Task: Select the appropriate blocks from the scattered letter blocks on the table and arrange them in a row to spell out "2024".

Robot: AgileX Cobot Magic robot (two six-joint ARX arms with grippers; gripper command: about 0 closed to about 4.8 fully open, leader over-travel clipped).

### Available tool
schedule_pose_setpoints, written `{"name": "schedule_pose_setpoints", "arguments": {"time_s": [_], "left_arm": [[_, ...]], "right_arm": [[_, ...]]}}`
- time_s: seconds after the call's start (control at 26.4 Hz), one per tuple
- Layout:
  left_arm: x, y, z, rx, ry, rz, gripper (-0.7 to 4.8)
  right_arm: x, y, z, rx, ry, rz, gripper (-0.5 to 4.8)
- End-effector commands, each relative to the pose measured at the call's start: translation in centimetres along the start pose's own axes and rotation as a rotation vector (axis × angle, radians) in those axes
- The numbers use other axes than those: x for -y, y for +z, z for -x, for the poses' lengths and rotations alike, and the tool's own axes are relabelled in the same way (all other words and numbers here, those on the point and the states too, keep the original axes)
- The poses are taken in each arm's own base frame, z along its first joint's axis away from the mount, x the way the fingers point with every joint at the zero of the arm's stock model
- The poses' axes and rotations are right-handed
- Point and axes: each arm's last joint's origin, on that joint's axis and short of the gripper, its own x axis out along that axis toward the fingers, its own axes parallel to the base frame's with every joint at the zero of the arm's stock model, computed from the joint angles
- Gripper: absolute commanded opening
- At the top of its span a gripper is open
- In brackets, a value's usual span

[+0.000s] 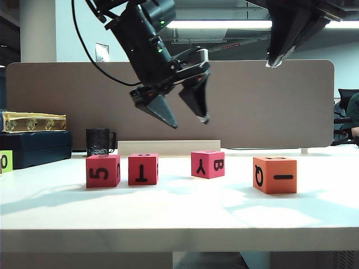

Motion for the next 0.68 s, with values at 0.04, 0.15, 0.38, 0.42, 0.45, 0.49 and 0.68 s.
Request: {"name": "schedule_pose_setpoints", "arguments": {"time_s": [0.04,0.15,0.38,0.42,0.45,0.49,0.68], "left_arm": [[1.3,0.1,0.3,-0.016,-0.001,-0.027,3.99],[1.5,0.2,1.4,-0.019,0.018,-0.024,3.80],[1.1,0.5,6.6,0.011,0.043,-0.015,1.30],[1.0,0.5,7.4,0.018,0.046,-0.020,0.88],[1.1,0.5,8.7,0.026,0.057,-0.035,0.18],[1.2,0.4,9.4,0.029,0.062,-0.042,-0.03],[1.8,0.2,12.9,0.058,0.073,-0.072,-0.06]], "right_arm": [[0.1,0.1,0.0,-0.003,-0.024,0.002,-0.05],[0.2,0.1,-0.9,-0.032,-0.029,-0.008,-0.05],[0.7,0.4,-3.3,-0.092,-0.070,-0.016,-0.05],[0.8,0.4,-3.5,-0.096,-0.071,-0.018,-0.05],[1.2,0.5,-3.8,-0.099,-0.077,-0.029,-0.05],[1.3,0.5,-4.1,-0.100,-0.079,-0.032,-0.05],[2.2,0.8,-5.5,-0.107,-0.090,-0.057,-0.05]]}}
